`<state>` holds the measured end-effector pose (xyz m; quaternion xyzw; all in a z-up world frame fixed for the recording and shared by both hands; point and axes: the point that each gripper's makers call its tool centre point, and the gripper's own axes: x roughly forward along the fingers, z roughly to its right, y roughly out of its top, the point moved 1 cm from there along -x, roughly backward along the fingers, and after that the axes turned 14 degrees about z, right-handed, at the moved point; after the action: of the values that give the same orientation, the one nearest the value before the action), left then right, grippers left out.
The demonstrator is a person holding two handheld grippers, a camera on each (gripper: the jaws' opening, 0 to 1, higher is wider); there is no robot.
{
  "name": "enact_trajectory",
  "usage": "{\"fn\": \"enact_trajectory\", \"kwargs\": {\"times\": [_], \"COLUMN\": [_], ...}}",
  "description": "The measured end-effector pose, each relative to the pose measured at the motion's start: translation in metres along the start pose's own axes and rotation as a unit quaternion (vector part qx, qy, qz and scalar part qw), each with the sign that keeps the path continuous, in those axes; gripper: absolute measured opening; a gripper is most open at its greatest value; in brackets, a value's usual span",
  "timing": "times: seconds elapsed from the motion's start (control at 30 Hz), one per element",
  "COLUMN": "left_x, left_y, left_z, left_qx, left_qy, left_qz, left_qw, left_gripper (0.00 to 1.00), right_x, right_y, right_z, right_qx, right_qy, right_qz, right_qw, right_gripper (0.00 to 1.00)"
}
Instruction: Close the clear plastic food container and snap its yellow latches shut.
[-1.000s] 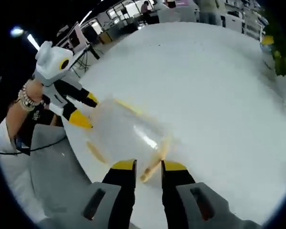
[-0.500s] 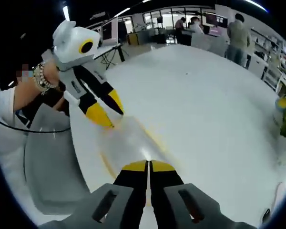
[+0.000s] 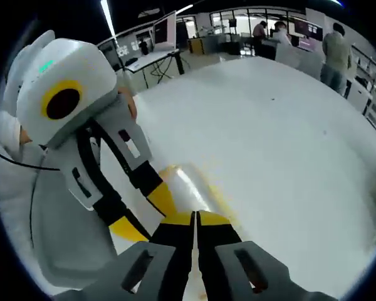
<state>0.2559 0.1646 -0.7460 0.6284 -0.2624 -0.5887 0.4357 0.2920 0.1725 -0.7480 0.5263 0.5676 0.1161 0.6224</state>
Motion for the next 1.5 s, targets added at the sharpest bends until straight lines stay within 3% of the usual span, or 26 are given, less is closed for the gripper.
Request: {"fn": "enact_trajectory", "kwargs": {"times": [0.23, 0.4, 0.57, 0.67, 0.77, 0.8, 0.93, 1.03, 1.1, 1.17, 1.23, 1.5], "left_x": [0.004, 0.005, 0.007, 0.007, 0.007, 0.008, 0.007, 0.007, 0.010, 0.007, 0.007, 0.008], "left_y": [-0.003, -0.004, -0.007, -0.010, -0.016, -0.014, -0.015, -0.022, -0.020, -0.023, -0.023, -0.023], "left_z": [-0.008, -0.005, 0.006, 0.011, 0.009, 0.011, 0.012, 0.013, 0.014, 0.017, 0.016, 0.015], "left_qx": [0.029, 0.031, 0.046, 0.054, 0.082, 0.076, 0.097, 0.138, 0.168, 0.171, 0.172, 0.179], "left_qy": [0.012, 0.006, -0.010, -0.017, -0.012, -0.012, -0.014, -0.014, -0.019, -0.019, -0.019, 0.001], "left_qz": [-0.004, -0.007, -0.008, -0.009, -0.026, -0.014, -0.020, -0.036, -0.020, -0.024, -0.023, -0.029], "left_qw": [0.9995, 0.9995, 0.9989, 0.9983, 0.9962, 0.9969, 0.9950, 0.9897, 0.9853, 0.9849, 0.9847, 0.9834], "left_gripper": [0.10, 0.11, 0.19, 0.27, 0.29, 0.29, 0.30, 0.31, 0.33, 0.33, 0.34, 0.33], "right_x": [0.003, 0.004, 0.008, 0.009, 0.010, 0.010, 0.012, 0.015, 0.016, 0.021, 0.021, 0.019], "right_y": [-0.001, -0.003, -0.002, 0.000, 0.004, 0.005, 0.008, 0.003, -0.009, -0.008, -0.011, -0.009], "right_z": [0.006, 0.008, 0.014, 0.014, 0.016, 0.017, 0.020, 0.027, 0.025, 0.026, 0.026, 0.021], "right_qx": [0.001, -0.002, 0.006, 0.024, 0.042, 0.046, 0.052, 0.052, 0.039, 0.016, 0.027, 0.000], "right_qy": [0.001, -0.002, -0.005, 0.001, 0.005, 0.006, 0.003, -0.003, 0.012, 0.018, 0.019, 0.080], "right_qz": [-0.003, -0.008, -0.005, 0.001, 0.010, 0.013, 0.017, 0.006, -0.028, -0.025, -0.040, -0.079], "right_qw": [1.0000, 1.0000, 1.0000, 0.9997, 0.9991, 0.9988, 0.9985, 0.9986, 0.9988, 0.9994, 0.9986, 0.9936], "right_gripper": [0.00, 0.09, 0.18, 0.19, 0.21, 0.22, 0.24, 0.28, 0.26, 0.26, 0.29, 0.28]}}
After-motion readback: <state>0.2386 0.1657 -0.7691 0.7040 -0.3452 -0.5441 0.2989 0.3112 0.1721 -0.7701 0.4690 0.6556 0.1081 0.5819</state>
